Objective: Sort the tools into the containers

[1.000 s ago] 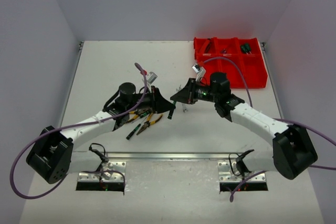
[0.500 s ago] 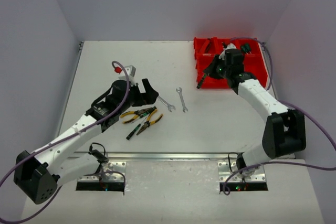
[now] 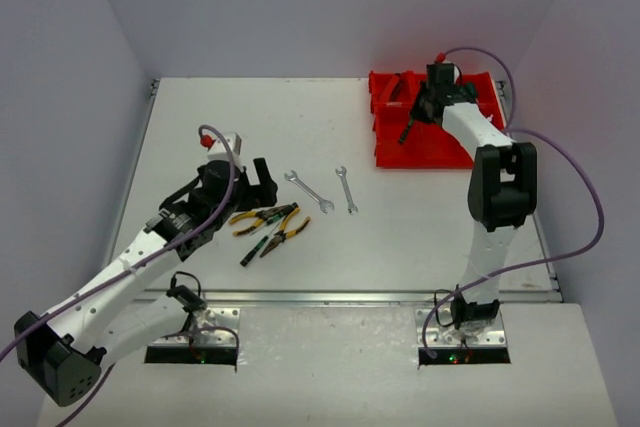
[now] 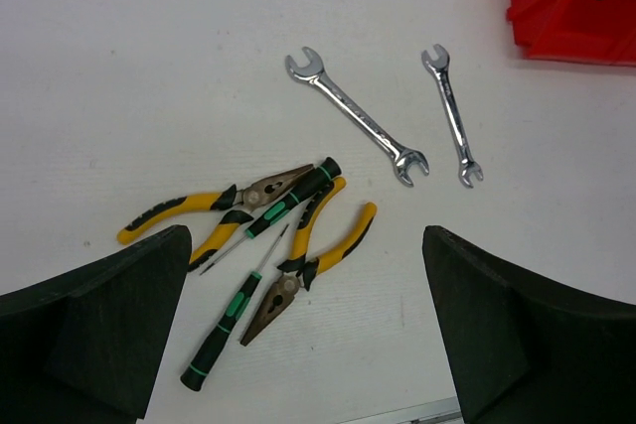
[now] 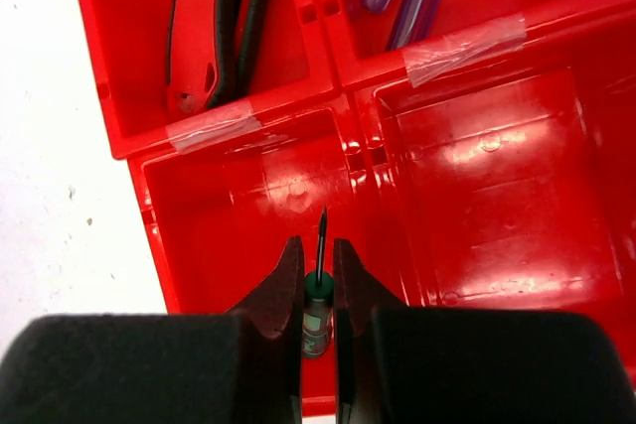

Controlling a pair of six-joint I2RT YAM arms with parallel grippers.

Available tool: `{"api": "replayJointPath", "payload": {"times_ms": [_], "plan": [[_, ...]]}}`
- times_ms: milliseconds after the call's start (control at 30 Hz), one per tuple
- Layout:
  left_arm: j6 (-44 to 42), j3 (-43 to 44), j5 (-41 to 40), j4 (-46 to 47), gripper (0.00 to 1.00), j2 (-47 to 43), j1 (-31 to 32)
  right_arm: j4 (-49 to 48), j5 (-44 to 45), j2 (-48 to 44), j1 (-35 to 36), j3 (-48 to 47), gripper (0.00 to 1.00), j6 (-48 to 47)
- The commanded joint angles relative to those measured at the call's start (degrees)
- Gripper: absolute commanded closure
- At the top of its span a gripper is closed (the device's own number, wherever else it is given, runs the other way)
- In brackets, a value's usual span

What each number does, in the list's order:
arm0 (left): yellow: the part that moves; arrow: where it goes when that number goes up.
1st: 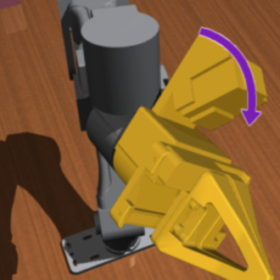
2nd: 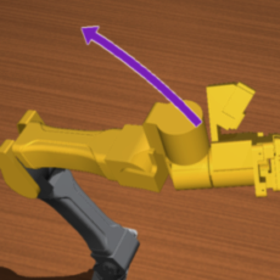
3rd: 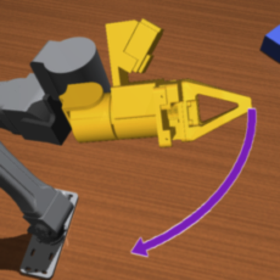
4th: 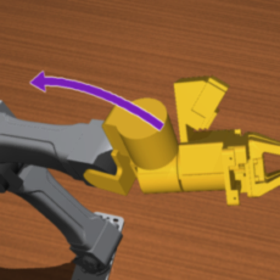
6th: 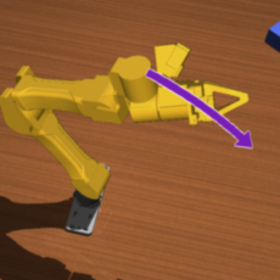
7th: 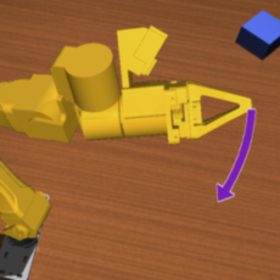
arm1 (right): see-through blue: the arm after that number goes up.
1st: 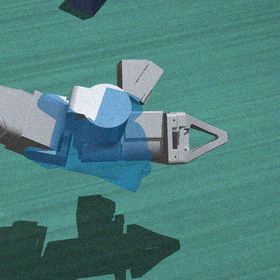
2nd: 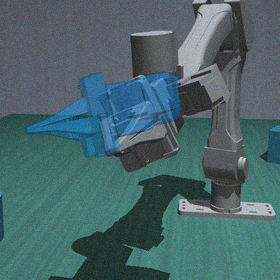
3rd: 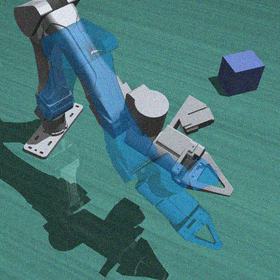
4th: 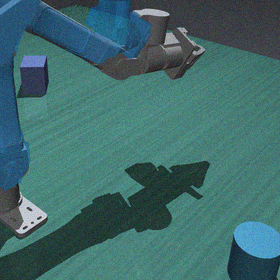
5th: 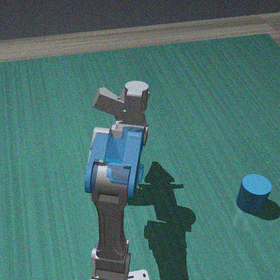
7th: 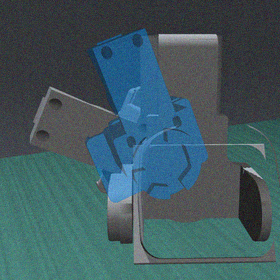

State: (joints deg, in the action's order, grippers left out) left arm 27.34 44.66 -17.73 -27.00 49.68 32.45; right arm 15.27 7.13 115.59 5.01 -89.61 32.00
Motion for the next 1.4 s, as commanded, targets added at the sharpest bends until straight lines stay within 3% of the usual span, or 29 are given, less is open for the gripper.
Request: {"api": "replayJointPath", "payload": {"times_ms": [0,100,167,233,300,433,533,600,733,867,900,967,1200,1367], "plan": [[1.4,1.7,-3.5,-1.4,0.00,2.5,0.1,1.3,-1.9,2.4,0.4,-4.2,0.91,3.1],[2.8,2.1,-4.5,-2.8,0.00,3.9,0.1,0.3,-4.2,1.2,1.3,-2.6,0.74,3.7],[3.5,2.2,-4.7,-3.5,0.00,5.1,0.1,0.6,-4.2,0.0,2.1,-2.0,0.57,3.4],[3.4,3.2,-4.6,-5.1,0.00,8.1,0.1,1.8,-4.2,-1.3,2.5,-1.3,0.32,3.1],[3.2,4.8,-4.1,-7.4,0.00,13.5,0.1,2.3,-4.7,-3.3,2.6,-0.2,0.19,2.7],[3.2,5.5,-2.3,-7.7,0.00,19.3,0.1,3.5,-5.8,-7.6,2.5,2.2,0.15,1.8],[2.4,5.1,-1.8,-5.3,0.00,21.7,0.1,4.6,-7.9,-14.9,2.6,6.7,0.07,0.2],[2.0,4.8,-2.9,-4.0,0.00,24.1,0.1,4.1,-11.8,-19.4,2.9,10.5,0.02,-0.7],[1.4,6.7,-3.6,-3.7,0.04,32.8,0.1,1.2,-22.6,-27.8,3.7,20.6,0.01,-2.6],[0.0,9.2,-1.2,-3.2,0.41,38.8,0.1,-3.3,-32.1,-33.8,3.8,31.4,0.01,-1.8],[-0.4,9.5,-0.3,-2.8,0.44,39.4,0.1,-4.0,-32.9,-34.3,3.9,33.3,0.01,-1.8],[-1.2,9.7,2.1,-1.6,0.62,39.8,0.2,-4.4,-32.9,-36.6,4.1,35.8,0.01,-2.3],[-1.2,11.4,5.1,-2.6,0.62,37.2,0.2,-3.8,-34.3,-39.1,4.2,36.8,0.01,-2.4],[3.8,10.2,1.3,-10.3,0.45,33.8,0.2,-3.9,-34.2,-41.4,4.2,37.8,0.01,-2.6]]}}
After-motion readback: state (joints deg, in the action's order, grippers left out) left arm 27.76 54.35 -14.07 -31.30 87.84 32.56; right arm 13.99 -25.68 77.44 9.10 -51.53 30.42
